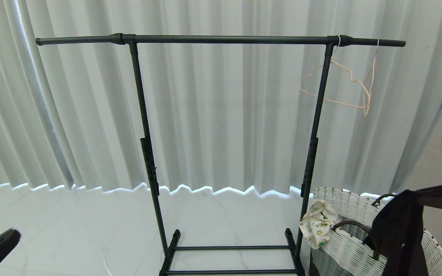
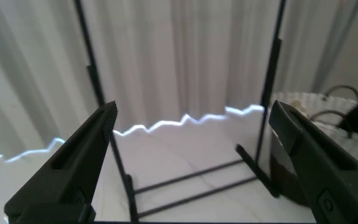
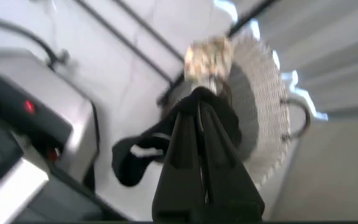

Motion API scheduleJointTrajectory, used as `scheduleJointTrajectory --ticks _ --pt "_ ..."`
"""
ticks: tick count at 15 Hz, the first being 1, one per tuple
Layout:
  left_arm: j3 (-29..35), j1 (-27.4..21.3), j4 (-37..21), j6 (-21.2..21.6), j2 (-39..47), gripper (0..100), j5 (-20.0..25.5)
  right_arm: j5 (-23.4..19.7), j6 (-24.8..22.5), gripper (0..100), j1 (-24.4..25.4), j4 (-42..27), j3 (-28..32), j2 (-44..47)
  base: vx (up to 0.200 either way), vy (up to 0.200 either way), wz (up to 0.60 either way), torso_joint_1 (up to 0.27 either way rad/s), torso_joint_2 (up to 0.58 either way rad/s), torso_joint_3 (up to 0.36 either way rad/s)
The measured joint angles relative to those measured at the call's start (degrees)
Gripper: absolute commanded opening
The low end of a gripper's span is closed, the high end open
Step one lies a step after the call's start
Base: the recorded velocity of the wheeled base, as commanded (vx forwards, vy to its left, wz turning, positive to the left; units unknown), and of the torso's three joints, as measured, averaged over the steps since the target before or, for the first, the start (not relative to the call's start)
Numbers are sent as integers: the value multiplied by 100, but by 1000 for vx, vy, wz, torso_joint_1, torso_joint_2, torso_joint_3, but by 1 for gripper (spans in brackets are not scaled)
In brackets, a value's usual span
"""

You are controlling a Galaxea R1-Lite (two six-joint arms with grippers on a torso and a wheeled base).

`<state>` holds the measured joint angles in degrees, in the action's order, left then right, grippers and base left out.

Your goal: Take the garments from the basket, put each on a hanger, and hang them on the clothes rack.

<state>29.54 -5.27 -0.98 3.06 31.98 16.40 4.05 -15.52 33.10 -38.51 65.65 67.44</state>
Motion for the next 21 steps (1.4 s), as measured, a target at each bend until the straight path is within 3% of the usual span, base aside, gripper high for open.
scheduleJointTrajectory --ticks 2,4,6,9,12,14,17,21 --pt "354 -501 2 -17 834 100 43 5 46 0 146 105 172 59 0 0 0 0 0 0" --pt "581 -1207 9 -106 1574 100 -244 -13 72 0 226 200 382 158 0 0 0 0 0 0" --pt "772 -2199 129 -417 2235 100 -892 -13 318 0 400 677 464 284 0 0 0 0 0 0" --pt "1131 -3633 639 -1030 3299 100 -2214 -15 428 0 555 740 486 384 0 0 0 0 0 0" --pt "1519 -4785 924 -1386 4492 100 -2959 -17 430 0 603 775 486 425 0 0 0 0 0 0" --pt "1966 -5330 1014 -1606 5257 100 -3090 -17 439 0 607 974 439 434 0 0 0 0 0 0" --pt "2848 -5733 1063 -1825 6361 100 -3115 -24 521 0 617 1145 384 428 0 0 0 0 0 0" --pt "3526 -5834 1076 -1955 7314 100 -2383 -26 605 0 617 1163 315 417 0 0 0 0 0 0"
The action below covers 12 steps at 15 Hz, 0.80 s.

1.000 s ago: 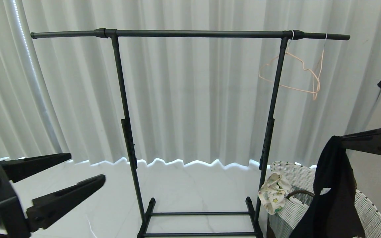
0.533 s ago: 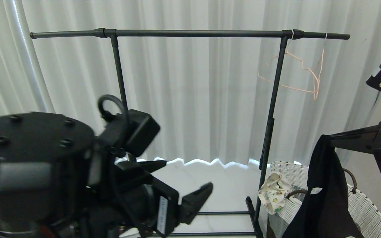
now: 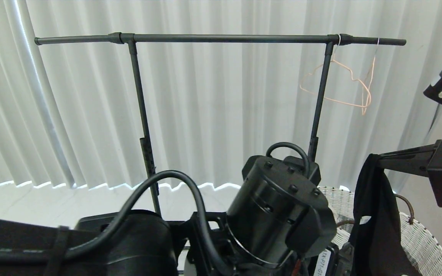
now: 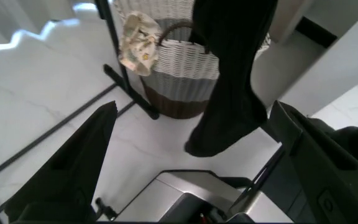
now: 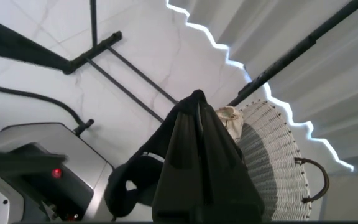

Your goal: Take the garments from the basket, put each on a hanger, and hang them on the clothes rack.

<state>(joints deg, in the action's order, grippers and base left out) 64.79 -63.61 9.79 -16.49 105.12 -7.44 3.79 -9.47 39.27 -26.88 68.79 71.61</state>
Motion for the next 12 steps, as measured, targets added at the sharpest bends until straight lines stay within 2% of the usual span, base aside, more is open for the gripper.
scheduleJointTrajectory --ticks 5,8,10,12 --pt "907 134 6 -41 797 100 139 -2 1 0 30 0 -193 -135 0 0 0 0 0 0" --pt "1158 179 6 -30 1130 100 622 0 1 0 50 0 -210 -193 0 0 0 0 0 0" --pt "1232 261 4 -28 1354 100 580 0 1 0 76 -2 -210 -210 0 0 0 0 0 0" --pt "1254 363 2 -15 1616 100 334 0 1 0 106 -2 -210 -227 0 0 0 0 0 0"
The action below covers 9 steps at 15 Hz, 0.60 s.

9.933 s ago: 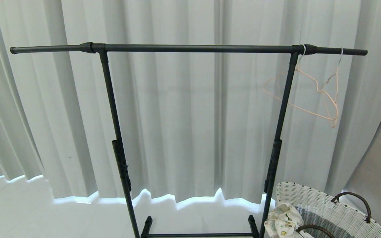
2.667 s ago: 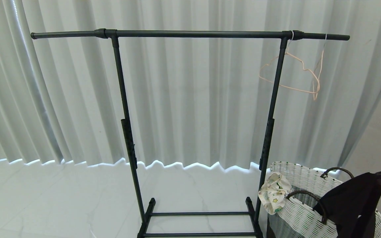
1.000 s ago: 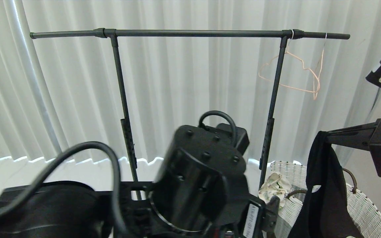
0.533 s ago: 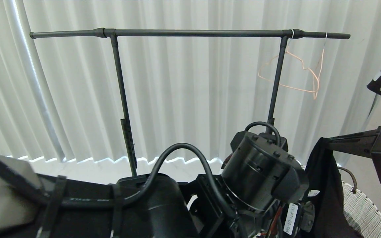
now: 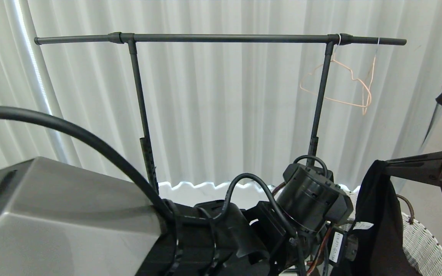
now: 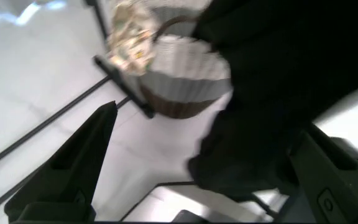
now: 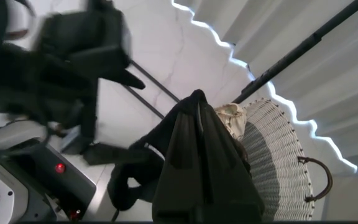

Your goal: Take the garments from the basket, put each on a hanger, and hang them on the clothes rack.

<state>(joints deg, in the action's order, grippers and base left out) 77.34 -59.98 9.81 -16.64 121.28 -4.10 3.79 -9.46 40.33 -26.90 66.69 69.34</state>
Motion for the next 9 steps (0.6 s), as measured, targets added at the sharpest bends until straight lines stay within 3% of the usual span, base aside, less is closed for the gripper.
scheduleJointTrajectory --ticks 9 --pt "-215 56 -7 30 333 100 -83 -7 0 0 24 2 6 -7 0 0 0 0 0 0"
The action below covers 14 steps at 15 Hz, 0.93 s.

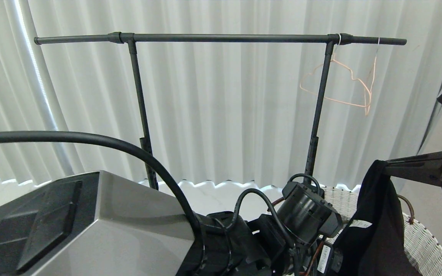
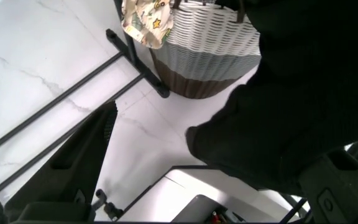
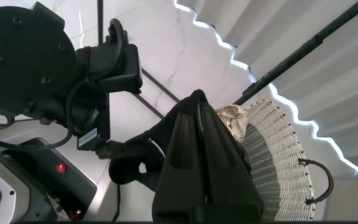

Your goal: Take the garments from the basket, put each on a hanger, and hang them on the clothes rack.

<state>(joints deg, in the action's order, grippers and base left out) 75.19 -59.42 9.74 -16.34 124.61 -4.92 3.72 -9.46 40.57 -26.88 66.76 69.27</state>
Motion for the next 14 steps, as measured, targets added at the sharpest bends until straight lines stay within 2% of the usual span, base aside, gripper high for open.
scheduleJointTrajectory --ticks 1,2,6,9,11,14 --pt "-4 0 0 -2 5 100 -5 -2 -1 0 0 -2 -2 7 0 0 0 0 0 0" --pt "-6 -4 0 0 6 0 -13 -2 -1 0 0 0 -2 16 0 0 0 0 0 0" --pt "-88 -6 0 -13 6 0 -210 5 150 0 -5 -22 -35 20 0 0 0 0 0 0" --pt "-441 -11 -2 -246 -155 0 -394 0 746 0 -124 -11 -278 20 0 0 0 0 0 0" --pt "-642 -9 -22 -586 -468 0 -385 -2 802 0 -155 -10 -417 20 0 0 0 0 0 0" --pt "-1092 44 -358 -736 -1318 0 -317 -2 842 0 -173 -7 -507 30 0 0 0 0 0 0"
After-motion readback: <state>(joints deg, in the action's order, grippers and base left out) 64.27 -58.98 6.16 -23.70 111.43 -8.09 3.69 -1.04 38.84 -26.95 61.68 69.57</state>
